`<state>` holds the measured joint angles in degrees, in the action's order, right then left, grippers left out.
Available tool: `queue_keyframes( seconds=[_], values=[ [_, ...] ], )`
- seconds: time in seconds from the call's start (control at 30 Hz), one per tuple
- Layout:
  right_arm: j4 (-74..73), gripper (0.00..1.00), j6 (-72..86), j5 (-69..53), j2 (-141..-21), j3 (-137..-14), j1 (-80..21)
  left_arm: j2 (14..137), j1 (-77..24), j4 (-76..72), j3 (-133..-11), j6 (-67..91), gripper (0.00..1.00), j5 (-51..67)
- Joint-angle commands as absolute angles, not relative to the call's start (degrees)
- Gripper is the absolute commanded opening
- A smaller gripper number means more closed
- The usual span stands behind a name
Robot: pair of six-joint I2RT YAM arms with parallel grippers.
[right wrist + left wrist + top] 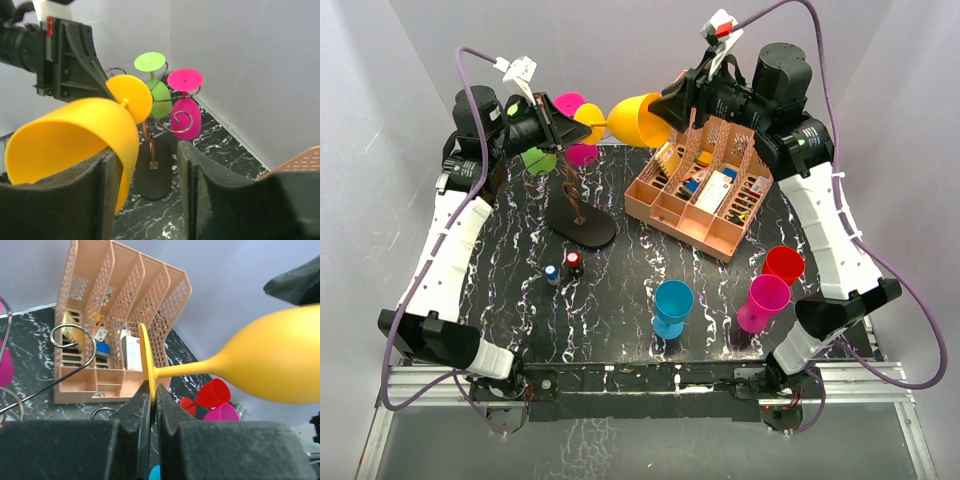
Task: Place the wine glass upside down on the wine glass rack
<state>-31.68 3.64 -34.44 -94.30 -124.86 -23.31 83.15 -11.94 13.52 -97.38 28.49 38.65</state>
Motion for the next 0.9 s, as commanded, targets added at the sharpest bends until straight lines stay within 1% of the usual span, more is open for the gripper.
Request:
queue_keyframes(
  seconds=[0.0, 0.1, 0.2, 0.3, 0.47, 0.6, 0.87],
  values=[
    [-30.6, 0.61, -1.2, -32.5, -90.0, -123.6, -23.2, 78.7, -10.5, 18.8, -100.8, 21.5, 0.00, 33.6],
    [-32.6, 0.78, -4.6, -30.6, -88.2, -121.8, -23.2, 75.7, -8.3, 23.6, -104.0, 15.3, 0.00, 28.0],
    [-34.1, 0.83, -7.4, -27.7, -86.7, -120.4, -23.2, 74.3, -7.4, 28.1, -107.7, 5.8, 0.00, 20.3],
    [-35.2, 0.84, -9.5, -25.6, -85.7, -119.5, -23.2, 72.6, -6.7, 31.4, -110.6, -5.5, 0.00, 9.8],
    [-36.1, 0.84, -10.7, -25.2, -85.3, -118.8, -23.2, 69.9, -4.1, 34.2, -113.0, -19.0, 0.00, -4.6],
    [-36.3, 0.84, -10.8, -25.9, -85.8, -118.5, -23.2, 67.7, -1.2, 36.9, -113.6, -29.0, 0.00, -10.0],
    [-36.9, 0.84, -11.3, -25.8, -86.5, -118.8, -23.2, 65.0, 2.0, 41.7, -109.5, -48.1, 0.00, -21.0]
  ],
)
